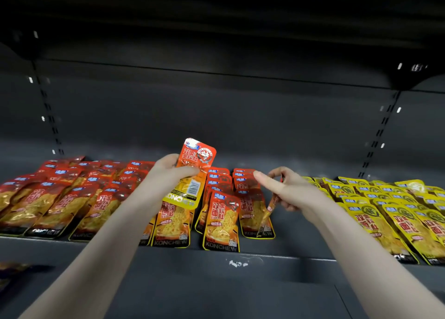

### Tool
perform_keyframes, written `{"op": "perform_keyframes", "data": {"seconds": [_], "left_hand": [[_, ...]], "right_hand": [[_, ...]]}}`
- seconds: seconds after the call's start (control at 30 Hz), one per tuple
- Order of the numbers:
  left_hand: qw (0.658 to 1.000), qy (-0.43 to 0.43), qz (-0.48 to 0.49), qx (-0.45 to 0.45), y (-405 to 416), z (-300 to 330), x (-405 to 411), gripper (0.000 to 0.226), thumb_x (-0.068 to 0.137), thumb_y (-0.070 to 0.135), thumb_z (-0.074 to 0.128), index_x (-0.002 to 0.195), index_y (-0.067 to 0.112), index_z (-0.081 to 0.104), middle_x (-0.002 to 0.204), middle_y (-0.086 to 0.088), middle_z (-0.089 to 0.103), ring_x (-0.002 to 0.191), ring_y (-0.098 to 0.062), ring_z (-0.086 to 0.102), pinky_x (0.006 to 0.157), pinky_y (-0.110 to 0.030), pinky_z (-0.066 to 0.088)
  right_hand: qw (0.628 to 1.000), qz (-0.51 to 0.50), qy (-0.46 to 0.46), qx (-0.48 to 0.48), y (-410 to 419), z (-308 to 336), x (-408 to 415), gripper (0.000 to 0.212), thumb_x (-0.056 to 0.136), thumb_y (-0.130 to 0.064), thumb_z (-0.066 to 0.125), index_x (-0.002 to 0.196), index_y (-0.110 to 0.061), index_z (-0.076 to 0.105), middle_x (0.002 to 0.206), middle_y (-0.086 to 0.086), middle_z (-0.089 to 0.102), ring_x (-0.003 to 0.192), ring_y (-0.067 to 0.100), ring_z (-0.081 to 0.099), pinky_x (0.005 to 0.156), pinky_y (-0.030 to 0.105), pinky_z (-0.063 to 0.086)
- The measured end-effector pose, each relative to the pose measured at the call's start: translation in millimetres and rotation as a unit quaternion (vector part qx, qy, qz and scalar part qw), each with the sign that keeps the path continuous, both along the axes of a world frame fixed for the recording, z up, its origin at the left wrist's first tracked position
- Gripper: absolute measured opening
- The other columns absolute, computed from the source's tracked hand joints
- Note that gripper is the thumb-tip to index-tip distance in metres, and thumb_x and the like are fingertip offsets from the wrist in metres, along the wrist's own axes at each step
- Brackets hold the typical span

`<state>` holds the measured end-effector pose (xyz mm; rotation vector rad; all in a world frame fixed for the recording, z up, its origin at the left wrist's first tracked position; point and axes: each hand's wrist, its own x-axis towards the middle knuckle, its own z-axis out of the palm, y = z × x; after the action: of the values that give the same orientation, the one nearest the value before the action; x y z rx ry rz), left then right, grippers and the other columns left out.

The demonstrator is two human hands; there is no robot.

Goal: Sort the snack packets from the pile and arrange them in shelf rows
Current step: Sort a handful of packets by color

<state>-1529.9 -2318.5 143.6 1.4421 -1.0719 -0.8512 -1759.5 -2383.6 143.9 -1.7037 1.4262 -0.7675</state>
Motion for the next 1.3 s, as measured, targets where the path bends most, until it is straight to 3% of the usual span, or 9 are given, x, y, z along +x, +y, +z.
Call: {"op": "perform_keyframes", "data": {"seconds": [0.23, 0.47, 0.63, 0.73, 0.8, 0.87, 0.93, 1.13, 1.3], "left_hand": [[1.0, -0.002, -0.012, 0.002, -5.2, -1.7, -6.1, 0.015, 0.084, 0.015, 0.068, 0.098, 0.015, 0.064, 0.093, -0.007, 0.073, 0.088, -0.025, 0.07, 0.091, -0.049, 0.051], [1.0, -0.01, -0.017, 0.011, -13.2, -5.3, -15.7, 0.016, 0.084, 0.016, 0.068, 0.099, 0.014, 0.062, 0.095, -0.008, 0.072, 0.088, -0.025, 0.07, 0.09, -0.048, 0.052], [1.0, -0.013, -0.015, 0.01, -17.0, -8.4, -19.3, 0.016, 0.083, 0.016, 0.068, 0.099, 0.014, 0.063, 0.094, -0.006, 0.073, 0.086, -0.022, 0.07, 0.087, -0.044, 0.054], [1.0, -0.019, -0.01, 0.01, -17.2, -10.0, -17.0, 0.016, 0.084, 0.016, 0.068, 0.099, 0.014, 0.063, 0.095, -0.005, 0.072, 0.086, -0.02, 0.07, 0.084, -0.039, 0.054], [1.0, -0.024, -0.01, 0.01, -16.9, -10.8, -15.0, 0.017, 0.085, 0.017, 0.067, 0.101, 0.013, 0.063, 0.095, -0.005, 0.072, 0.085, -0.019, 0.07, 0.079, -0.034, 0.053], [0.999, -0.029, -0.011, 0.012, -17.5, -12.3, -13.5, 0.017, 0.086, 0.017, 0.066, 0.101, 0.012, 0.063, 0.095, -0.005, 0.072, 0.085, -0.018, 0.07, 0.075, -0.031, 0.052], [0.999, -0.03, -0.009, 0.015, -18.5, -14.0, -12.8, 0.017, 0.086, 0.019, 0.066, 0.101, 0.013, 0.063, 0.095, -0.004, 0.072, 0.086, -0.018, 0.069, 0.077, -0.032, 0.052], [0.999, -0.027, -0.014, 0.023, -21.6, -17.4, -15.2, 0.018, 0.086, 0.019, 0.066, 0.102, 0.012, 0.063, 0.095, -0.004, 0.073, 0.088, -0.02, 0.07, 0.081, -0.035, 0.053], [0.999, 0.011, -0.029, 0.033, -22.6, -20.1, -17.1, 0.027, 0.083, 0.014, 0.069, 0.108, 0.008, 0.061, 0.093, -0.008, 0.074, 0.082, -0.023, 0.072, 0.082, -0.041, 0.056]], "right_hand": [[0.987, -0.058, 0.112, -0.095, 0.1, -3.7, 11.5, 0.054, 0.071, -0.077, 0.05, 0.07, -0.025, 0.034, 0.073, -0.005, 0.053, 0.076, 0.02, 0.053, 0.058, 0.029, 0.036], [0.949, -0.048, 0.29, -0.112, -3.8, -14.3, 30.2, 0.082, 0.068, -0.086, 0.038, 0.112, -0.017, 0.044, 0.116, 0.008, 0.058, 0.111, 0.029, 0.056, 0.075, 0.033, 0.04], [0.94, -0.029, 0.335, -0.064, -2.3, -30.4, 34.9, 0.085, 0.071, -0.083, 0.041, 0.126, -0.017, 0.039, 0.126, 0.009, 0.051, 0.117, 0.028, 0.052, 0.083, 0.034, 0.043], [0.949, -0.007, 0.311, -0.046, -6.3, -32.4, 28.0, 0.076, 0.076, -0.075, 0.048, 0.126, -0.018, 0.04, 0.124, 0.006, 0.054, 0.114, 0.026, 0.054, 0.084, 0.032, 0.044], [0.972, 0.023, 0.234, -0.02, -8.2, -33.0, 19.1, 0.065, 0.079, -0.061, 0.059, 0.127, -0.021, 0.042, 0.105, -0.002, 0.062, 0.09, 0.018, 0.061, 0.067, 0.025, 0.046], [0.988, 0.043, 0.147, 0.015, -7.9, -34.6, 8.3, 0.061, 0.079, -0.042, 0.07, 0.129, -0.023, 0.043, 0.081, -0.006, 0.06, 0.055, 0.01, 0.053, 0.044, 0.019, 0.037], [0.993, 0.062, 0.093, 0.044, -7.7, -36.8, -1.8, 0.066, 0.075, -0.026, 0.077, 0.132, -0.023, 0.042, 0.078, -0.003, 0.059, 0.045, 0.009, 0.045, 0.037, 0.019, 0.031], [0.991, 0.111, 0.079, 0.014, -6.4, -40.8, -14.5, 0.081, 0.067, -0.007, 0.082, 0.134, -0.025, 0.04, 0.083, -0.011, 0.058, 0.05, -0.004, 0.054, 0.041, 0.009, 0.034], [0.991, 0.101, 0.076, -0.04, -8.3, -49.3, -12.0, 0.084, 0.063, -0.013, 0.086, 0.134, -0.024, 0.044, 0.087, -0.016, 0.059, 0.083, 0.005, 0.062, 0.073, 0.021, 0.052]]}}
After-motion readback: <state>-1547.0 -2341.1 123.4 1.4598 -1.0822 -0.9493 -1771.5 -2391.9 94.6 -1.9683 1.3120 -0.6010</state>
